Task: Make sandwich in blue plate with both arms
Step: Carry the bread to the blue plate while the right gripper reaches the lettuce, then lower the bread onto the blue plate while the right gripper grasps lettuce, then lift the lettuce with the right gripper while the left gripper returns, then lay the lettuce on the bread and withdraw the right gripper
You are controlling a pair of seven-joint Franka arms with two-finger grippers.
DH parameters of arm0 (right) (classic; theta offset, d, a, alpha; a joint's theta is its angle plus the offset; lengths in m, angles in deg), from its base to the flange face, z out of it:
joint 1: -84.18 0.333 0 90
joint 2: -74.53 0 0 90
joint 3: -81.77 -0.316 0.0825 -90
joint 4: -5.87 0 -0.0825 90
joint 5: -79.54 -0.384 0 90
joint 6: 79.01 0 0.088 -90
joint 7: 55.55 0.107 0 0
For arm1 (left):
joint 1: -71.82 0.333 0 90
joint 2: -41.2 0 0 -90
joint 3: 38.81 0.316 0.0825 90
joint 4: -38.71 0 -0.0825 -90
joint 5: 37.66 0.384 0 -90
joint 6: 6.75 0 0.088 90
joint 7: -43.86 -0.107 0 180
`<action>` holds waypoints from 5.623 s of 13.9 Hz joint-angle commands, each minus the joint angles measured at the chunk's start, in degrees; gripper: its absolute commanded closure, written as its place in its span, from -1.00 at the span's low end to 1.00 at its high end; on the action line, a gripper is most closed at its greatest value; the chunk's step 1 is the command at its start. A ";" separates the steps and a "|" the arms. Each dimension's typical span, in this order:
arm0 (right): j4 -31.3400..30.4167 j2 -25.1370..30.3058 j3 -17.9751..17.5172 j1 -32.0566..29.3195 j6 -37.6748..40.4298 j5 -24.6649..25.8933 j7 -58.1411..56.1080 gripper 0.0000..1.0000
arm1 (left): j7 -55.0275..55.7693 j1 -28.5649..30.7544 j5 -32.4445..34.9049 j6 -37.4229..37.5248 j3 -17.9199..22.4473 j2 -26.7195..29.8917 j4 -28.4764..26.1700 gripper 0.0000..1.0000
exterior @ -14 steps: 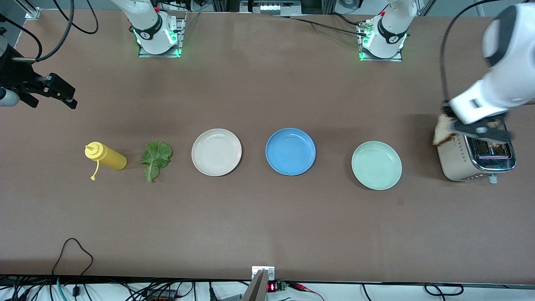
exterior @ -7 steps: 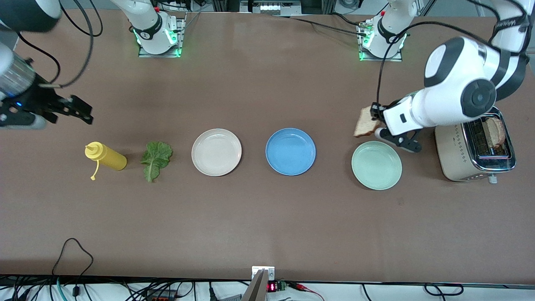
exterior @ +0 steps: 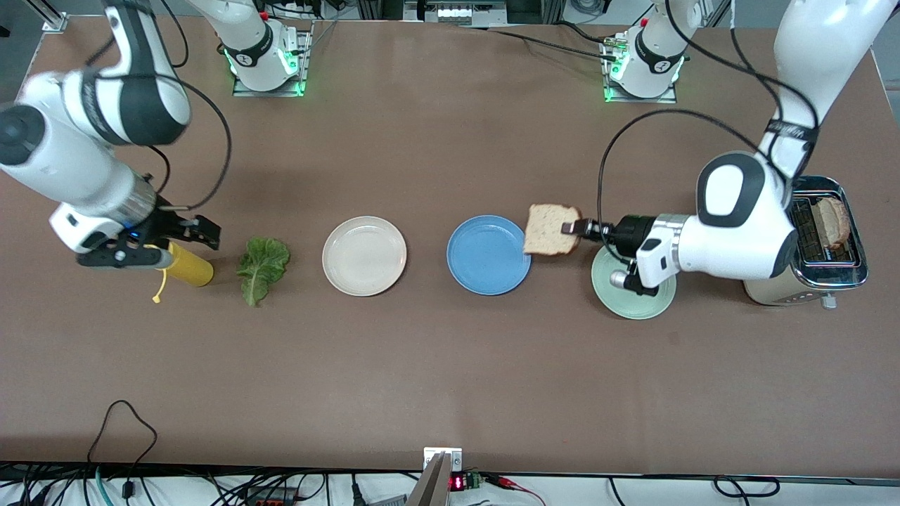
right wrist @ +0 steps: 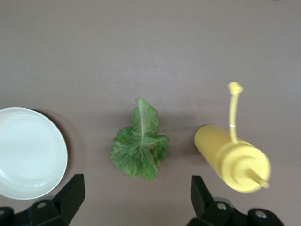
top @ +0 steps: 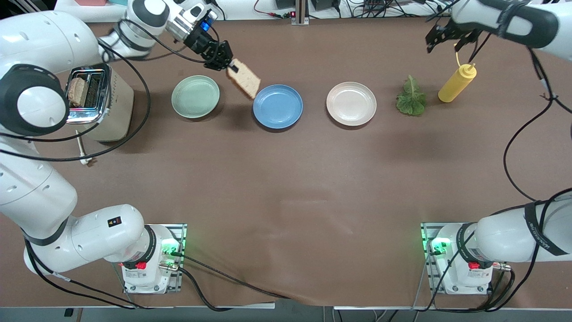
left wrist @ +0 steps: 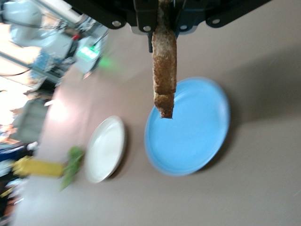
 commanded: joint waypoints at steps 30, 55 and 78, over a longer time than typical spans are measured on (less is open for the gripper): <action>4.30 -23.54 0.28 -0.32 -19.94 6.79 -10.73 1.00 | -37.89 -7.48 -6.51 -17.63 6.08 5.46 -17.47 -1.00; 30.23 -22.21 -15.72 13.72 0.39 -14.73 -34.66 1.00 | 10.37 -21.45 36.42 16.80 35.60 29.98 6.55 -1.00; 33.22 -35.77 -9.83 29.92 -24.21 -13.42 -19.89 -1.00 | 9.67 -21.72 40.90 19.84 35.10 33.77 3.98 -1.00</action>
